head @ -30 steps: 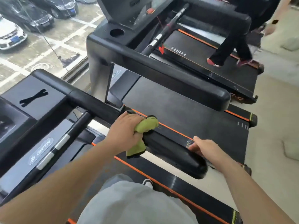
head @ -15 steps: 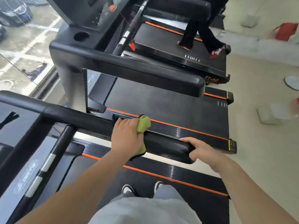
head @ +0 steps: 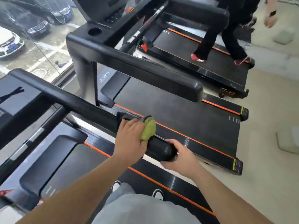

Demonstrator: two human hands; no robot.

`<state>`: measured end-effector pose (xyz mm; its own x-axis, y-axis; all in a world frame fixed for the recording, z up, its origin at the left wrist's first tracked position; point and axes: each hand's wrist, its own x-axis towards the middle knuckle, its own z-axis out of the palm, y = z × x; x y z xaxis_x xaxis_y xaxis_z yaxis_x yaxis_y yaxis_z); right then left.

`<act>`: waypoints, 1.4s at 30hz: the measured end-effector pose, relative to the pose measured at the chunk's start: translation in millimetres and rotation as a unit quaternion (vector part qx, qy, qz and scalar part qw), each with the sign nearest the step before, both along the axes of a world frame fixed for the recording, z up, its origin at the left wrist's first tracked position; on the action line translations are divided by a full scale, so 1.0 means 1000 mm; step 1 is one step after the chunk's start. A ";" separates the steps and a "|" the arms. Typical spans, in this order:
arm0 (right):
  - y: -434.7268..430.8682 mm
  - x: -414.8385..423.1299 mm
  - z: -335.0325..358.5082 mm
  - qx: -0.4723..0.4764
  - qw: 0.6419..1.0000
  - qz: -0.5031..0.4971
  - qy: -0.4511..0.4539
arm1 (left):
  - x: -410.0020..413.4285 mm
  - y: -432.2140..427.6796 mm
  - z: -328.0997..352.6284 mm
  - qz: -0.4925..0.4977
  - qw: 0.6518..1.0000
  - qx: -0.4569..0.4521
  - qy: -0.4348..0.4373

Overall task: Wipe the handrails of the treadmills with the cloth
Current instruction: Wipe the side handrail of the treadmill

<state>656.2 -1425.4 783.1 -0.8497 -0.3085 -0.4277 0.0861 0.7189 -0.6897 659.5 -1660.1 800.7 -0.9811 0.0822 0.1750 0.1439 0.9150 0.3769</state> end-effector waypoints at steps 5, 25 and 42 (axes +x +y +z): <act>-0.003 0.004 0.003 0.011 0.999 0.017 0.042 | 0.007 -0.023 0.001 -0.116 0.990 -0.037 -0.067; 0.040 -0.004 -0.022 -0.226 0.942 -0.093 -0.230 | 0.052 0.089 -0.008 -0.088 0.992 -0.068 -0.065; -0.004 -0.057 0.036 -0.173 0.933 -0.261 -0.175 | 0.086 0.050 0.012 0.117 0.938 0.323 -0.041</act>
<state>599.1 -1429.5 818.8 -0.7495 -0.0632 -0.6590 0.6262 0.2552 -0.7367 745.5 -1610.2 812.6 -0.9713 -0.2348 0.0369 -0.0866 0.4942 0.8651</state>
